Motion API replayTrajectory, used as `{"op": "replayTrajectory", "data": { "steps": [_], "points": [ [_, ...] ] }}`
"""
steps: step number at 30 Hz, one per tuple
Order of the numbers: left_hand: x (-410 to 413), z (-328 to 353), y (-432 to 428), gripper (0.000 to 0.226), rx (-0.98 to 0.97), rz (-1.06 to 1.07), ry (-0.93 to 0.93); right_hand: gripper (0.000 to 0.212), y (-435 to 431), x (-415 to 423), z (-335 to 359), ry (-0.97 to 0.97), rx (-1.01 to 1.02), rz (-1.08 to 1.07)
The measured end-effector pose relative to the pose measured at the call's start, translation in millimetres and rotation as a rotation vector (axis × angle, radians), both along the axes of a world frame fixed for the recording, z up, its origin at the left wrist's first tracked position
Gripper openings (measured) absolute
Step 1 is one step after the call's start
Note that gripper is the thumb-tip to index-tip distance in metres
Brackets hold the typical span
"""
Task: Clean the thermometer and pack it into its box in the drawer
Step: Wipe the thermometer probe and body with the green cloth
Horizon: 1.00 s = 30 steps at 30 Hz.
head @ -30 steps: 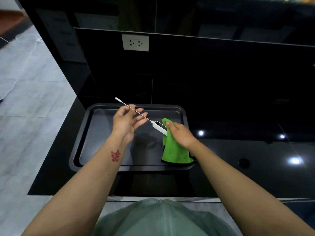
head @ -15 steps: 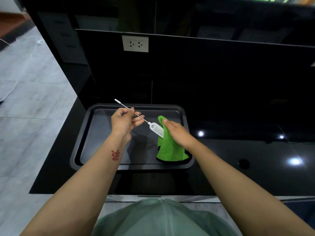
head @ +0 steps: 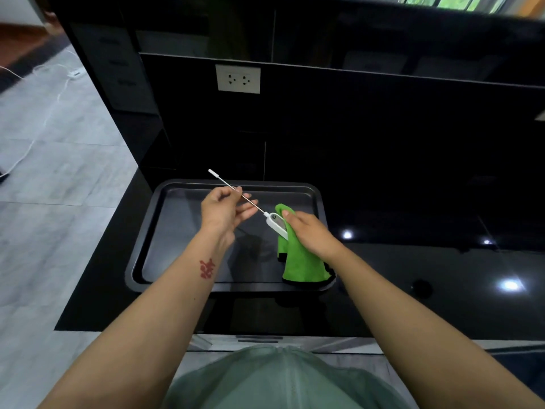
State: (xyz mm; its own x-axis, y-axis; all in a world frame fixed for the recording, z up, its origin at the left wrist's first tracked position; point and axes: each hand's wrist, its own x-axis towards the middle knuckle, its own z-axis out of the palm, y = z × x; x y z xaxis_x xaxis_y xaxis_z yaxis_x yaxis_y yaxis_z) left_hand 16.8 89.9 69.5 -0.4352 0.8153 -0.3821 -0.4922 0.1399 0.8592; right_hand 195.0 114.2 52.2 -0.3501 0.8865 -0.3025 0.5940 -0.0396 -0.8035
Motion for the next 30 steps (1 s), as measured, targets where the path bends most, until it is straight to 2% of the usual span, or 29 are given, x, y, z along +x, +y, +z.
{"op": "replayTrajectory", "data": {
  "steps": [5, 12, 15, 22, 30],
  "points": [
    [6.5, -1.2, -2.9, 0.010, 0.015, -0.138, -0.009, 0.052, -3.7, -7.7, 5.7, -0.039, 0.012, 0.034],
    [-3.2, 0.6, -1.4, 0.013, 0.004, -0.027, 0.027, 0.034, -3.7, -4.4, -1.4, -0.039, -0.003, 0.040],
    [-8.3, 0.1, 0.2, 0.012, 0.024, 0.012, 0.022, 0.034, -3.3, 0.0, -4.3, -0.059, 0.010, 0.064],
    [7.5, -7.7, -1.0, 0.012, 0.018, -0.042, 0.065, 0.035, -2.3, -12.4, 3.1, -0.020, 0.015, 0.064],
    [4.1, -7.6, -2.5, 0.015, 0.035, 0.032, 0.027, 0.038, -0.8, -5.9, -5.4, -0.037, 0.070, 0.017]
  ]
}}
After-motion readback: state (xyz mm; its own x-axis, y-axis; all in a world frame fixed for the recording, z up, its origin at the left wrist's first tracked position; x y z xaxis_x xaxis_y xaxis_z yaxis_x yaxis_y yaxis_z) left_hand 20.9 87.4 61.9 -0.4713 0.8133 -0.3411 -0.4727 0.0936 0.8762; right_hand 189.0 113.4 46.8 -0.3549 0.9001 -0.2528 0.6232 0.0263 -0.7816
